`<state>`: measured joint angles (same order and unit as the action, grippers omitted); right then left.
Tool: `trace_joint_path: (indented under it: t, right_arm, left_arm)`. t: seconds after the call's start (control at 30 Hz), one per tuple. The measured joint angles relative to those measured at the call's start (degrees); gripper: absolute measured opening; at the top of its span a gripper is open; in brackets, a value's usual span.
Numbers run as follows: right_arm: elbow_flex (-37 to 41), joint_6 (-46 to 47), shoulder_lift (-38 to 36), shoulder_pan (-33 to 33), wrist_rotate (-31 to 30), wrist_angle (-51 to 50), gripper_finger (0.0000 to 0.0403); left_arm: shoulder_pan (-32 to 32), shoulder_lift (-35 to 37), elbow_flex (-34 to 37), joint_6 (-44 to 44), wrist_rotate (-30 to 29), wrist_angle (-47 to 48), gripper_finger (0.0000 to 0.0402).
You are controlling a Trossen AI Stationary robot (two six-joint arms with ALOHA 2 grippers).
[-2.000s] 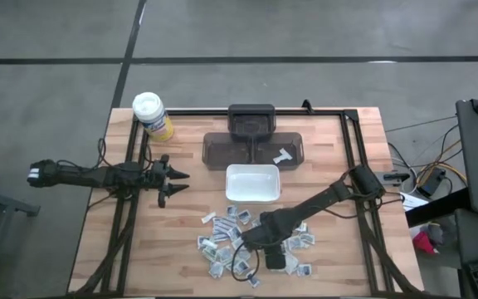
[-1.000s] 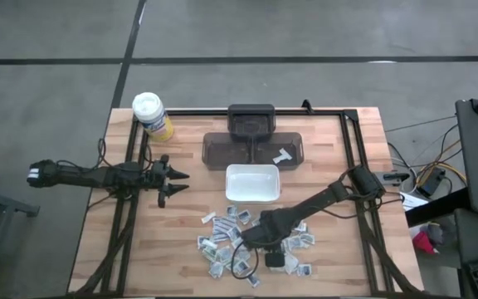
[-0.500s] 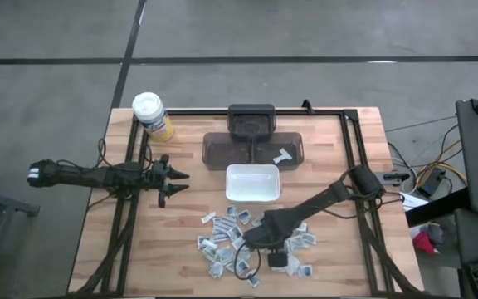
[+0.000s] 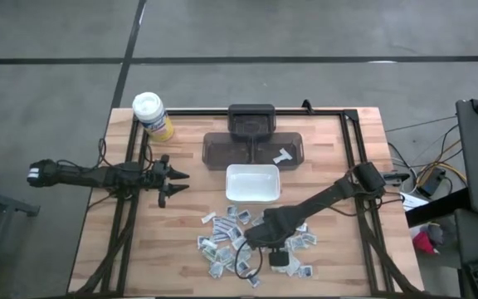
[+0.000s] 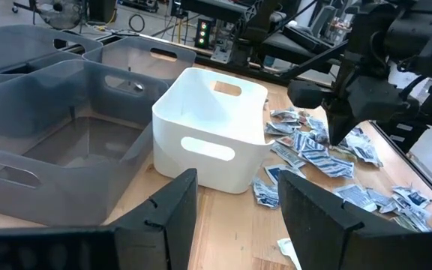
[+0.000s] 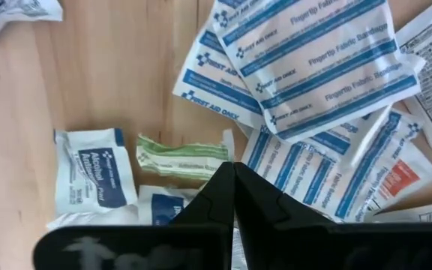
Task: Pick & Place First Aid Supplies
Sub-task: Put the green bandage into the bottom right black bin
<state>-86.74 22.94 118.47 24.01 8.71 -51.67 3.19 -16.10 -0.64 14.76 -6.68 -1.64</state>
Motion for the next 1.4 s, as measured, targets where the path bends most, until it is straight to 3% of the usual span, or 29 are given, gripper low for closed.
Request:
trace_joint_path:
  t: [0.6, 0.87, 1.4]
  right_arm:
    - [0.00, -3.15, -7.34, -2.99, -1.16, -3.06, 0.0008]
    - [0.11, -18.78, -5.66, 0.08, 5.13, -0.61, 0.0011]
    - [0.13, -37.52, -2.99, 0.59, 4.51, 0.22, 0.0115]
  left_arm:
    - [0.01, -0.56, 0.00, -0.38, -0.02, -0.01, 0.0183]
    - [0.01, -0.72, 0.00, -1.60, -0.21, -0.01, 0.0183]
    - [0.01, -0.98, 0.00, -1.16, -0.42, -0.03, 0.0183]
